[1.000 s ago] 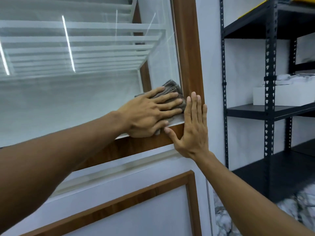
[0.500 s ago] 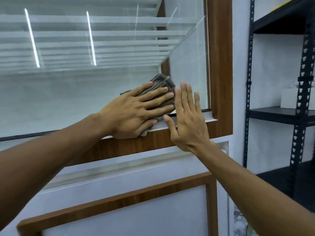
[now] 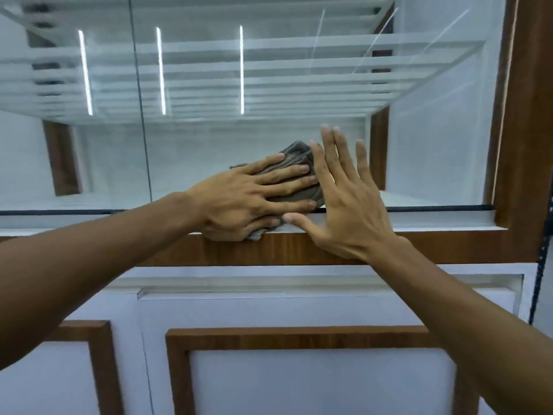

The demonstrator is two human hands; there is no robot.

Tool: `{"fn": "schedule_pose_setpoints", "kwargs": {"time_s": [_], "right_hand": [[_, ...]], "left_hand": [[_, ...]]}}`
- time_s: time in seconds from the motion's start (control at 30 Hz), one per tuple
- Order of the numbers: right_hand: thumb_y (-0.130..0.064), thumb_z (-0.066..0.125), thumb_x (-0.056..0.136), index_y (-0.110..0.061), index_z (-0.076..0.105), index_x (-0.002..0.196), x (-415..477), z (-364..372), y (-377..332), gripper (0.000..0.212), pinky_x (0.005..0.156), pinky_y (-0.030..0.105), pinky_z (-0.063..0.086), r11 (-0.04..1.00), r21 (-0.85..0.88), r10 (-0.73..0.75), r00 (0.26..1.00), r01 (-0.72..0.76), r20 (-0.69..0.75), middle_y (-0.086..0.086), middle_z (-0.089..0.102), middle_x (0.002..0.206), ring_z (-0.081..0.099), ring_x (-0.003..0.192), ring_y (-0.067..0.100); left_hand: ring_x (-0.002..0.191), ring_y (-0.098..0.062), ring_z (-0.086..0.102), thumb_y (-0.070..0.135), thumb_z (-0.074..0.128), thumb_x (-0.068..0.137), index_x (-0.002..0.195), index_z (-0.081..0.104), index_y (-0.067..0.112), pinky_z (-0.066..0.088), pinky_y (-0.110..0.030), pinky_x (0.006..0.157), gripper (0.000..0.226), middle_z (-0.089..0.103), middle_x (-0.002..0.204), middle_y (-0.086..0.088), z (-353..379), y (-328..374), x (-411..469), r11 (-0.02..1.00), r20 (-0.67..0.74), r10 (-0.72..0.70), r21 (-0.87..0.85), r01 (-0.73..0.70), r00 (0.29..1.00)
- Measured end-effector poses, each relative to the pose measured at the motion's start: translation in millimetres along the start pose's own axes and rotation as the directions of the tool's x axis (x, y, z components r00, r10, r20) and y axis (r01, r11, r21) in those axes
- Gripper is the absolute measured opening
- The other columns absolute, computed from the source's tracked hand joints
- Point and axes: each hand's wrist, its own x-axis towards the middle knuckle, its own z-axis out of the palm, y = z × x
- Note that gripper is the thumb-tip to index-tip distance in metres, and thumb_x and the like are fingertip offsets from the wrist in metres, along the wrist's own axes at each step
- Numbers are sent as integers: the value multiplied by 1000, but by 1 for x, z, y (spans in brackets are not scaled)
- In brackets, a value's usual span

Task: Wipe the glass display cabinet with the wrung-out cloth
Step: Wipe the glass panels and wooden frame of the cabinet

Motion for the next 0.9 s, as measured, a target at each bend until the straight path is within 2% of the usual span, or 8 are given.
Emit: {"fn": "schedule_pose_setpoints", "kwargs": {"time_s": [0.2,0.4,0.53,0.63,0.7,0.73,0.83,0.9], "right_hand": [[-82,33,93,-9,5,164,40,21,-50,106,127,59,2,997,27,-72,997,71,32,22,-5,170,-7,159,33],[-76,31,97,-3,4,163,70,40,-95,102,127,59,2,986,17,-169,986,169,3,18,-1,171,-4,159,29],[-75,24,98,-10,3,164,89,44,-115,95,124,66,-4,979,-79,-188,982,190,28,16,-4,172,-7,159,30],[-69,22,102,-14,4,165,91,47,-118,86,124,67,-5,981,-105,-163,987,163,7,15,-6,172,-8,159,30],[-65,25,103,-14,8,165,92,48,-118,82,124,66,-3,986,-75,-152,988,150,-24,14,-4,172,-7,159,29],[-62,27,104,-14,10,165,92,49,-119,80,125,65,-1,990,-53,-134,990,132,-47,14,-2,172,-5,160,29],[-57,32,105,-13,14,164,93,51,-120,76,126,62,2,998,-3,-59,992,59,-109,16,1,172,-1,160,30],[-55,33,104,-18,16,164,94,52,-118,73,125,64,2,999,8,-32,990,34,-135,14,2,172,0,160,30]], "left_hand": [[161,-23,-8,45,15,113,167,3,29,-6,-46,130,58,-5,174,-3,10,-17,-73,992,47,-122,27,121,991],[161,-25,-1,46,14,112,167,7,27,-4,-47,130,58,1,174,-6,18,-32,-128,980,33,-193,65,190,981],[161,-27,-1,47,15,112,167,5,25,-2,-46,131,60,-2,174,-7,28,-45,-171,959,17,-270,88,268,963],[161,-27,0,49,18,111,167,6,25,0,-47,130,62,-1,174,-7,33,-45,-186,918,-29,-391,68,392,920],[161,-27,0,49,23,110,166,8,23,2,-50,130,64,2,174,-9,37,-38,-179,854,-104,-517,-1,520,850],[161,-28,-1,48,25,109,166,8,22,4,-52,130,65,2,174,-11,39,-35,-170,800,-149,-598,-50,598,788],[161,-28,-1,47,27,108,165,10,18,7,-58,129,67,3,174,-13,41,-29,-130,564,-282,-819,-238,791,499],[161,-27,-5,44,28,107,166,9,17,1,-56,129,68,-1,174,-11,40,-15,-100,415,-305,-900,-375,829,312]]}}
